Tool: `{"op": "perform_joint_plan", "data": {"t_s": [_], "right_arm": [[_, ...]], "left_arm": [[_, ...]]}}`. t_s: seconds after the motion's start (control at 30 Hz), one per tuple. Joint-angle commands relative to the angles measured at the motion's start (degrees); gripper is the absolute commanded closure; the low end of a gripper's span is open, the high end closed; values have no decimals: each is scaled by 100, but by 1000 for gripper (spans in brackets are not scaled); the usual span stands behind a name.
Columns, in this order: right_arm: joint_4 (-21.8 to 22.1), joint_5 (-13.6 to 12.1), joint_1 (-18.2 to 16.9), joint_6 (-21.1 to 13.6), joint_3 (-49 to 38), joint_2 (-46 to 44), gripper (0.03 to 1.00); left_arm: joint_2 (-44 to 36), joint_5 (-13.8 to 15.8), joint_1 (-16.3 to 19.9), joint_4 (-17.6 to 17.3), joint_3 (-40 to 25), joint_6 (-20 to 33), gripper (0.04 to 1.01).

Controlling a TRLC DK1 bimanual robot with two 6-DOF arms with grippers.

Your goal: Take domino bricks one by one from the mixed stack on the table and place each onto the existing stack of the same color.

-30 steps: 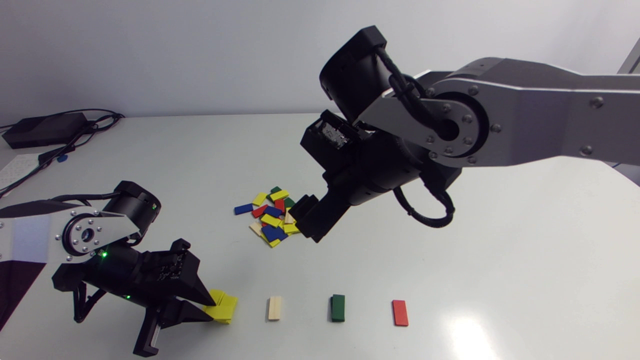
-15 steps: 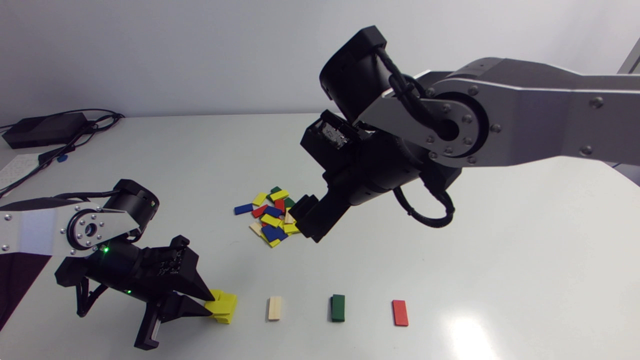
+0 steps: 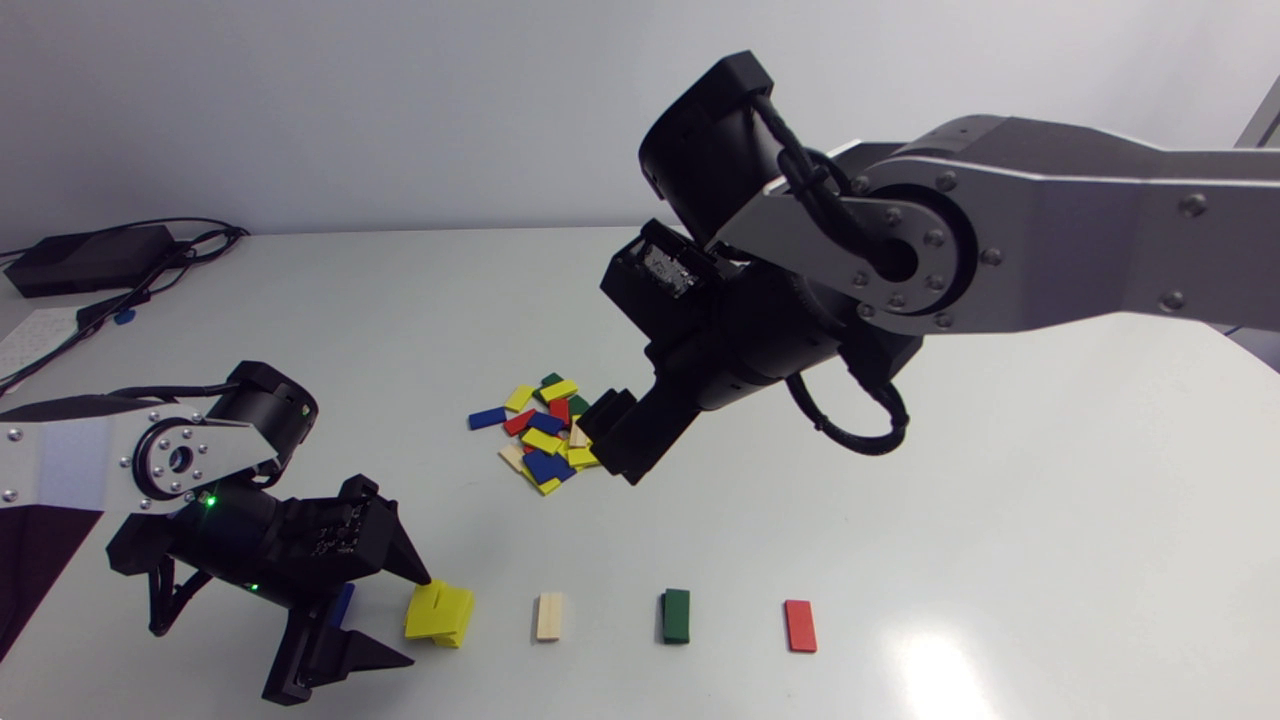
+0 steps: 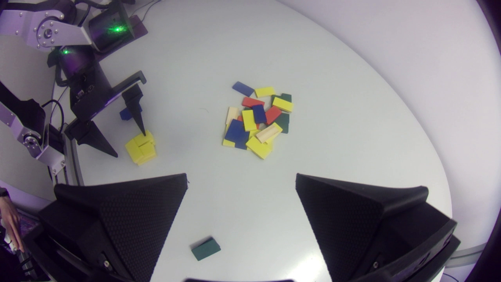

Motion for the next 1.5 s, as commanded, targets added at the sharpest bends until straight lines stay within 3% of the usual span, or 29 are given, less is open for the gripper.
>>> {"op": "perform_joint_plan", "data": {"t_s": [0.0,0.27,0.43,0.6,0.73,0.83,0.93,1.0,1.3,1.47], "right_arm": [[34,-31,53,25,-119,-62,66],[34,-31,62,34,-110,-62,66],[34,-31,62,34,-127,-53,66],[34,-31,71,25,-127,-53,66],[34,-31,71,25,-136,-53,66],[34,-31,71,25,-145,-53,66],[34,-31,71,25,-145,-45,66],[43,-31,71,25,-145,-45,66],[43,-31,62,25,-154,-45,66],[43,-31,62,34,-154,-53,66]], "left_arm": [[-129,13,75,-138,126,195,51],[-164,13,83,-147,64,177,51],[-76,13,83,73,-24,151,51],[-586,13,75,-209,-50,142,74],[-1017,13,66,-463,-112,151,239],[-1061,13,39,-543,-226,177,498],[-990,13,13,-534,-323,204,852],[-867,13,-22,-534,-358,204,977],[-463,22,-330,-402,-542,98,1005],[-419,31,-312,-252,-569,81,1005]]}}
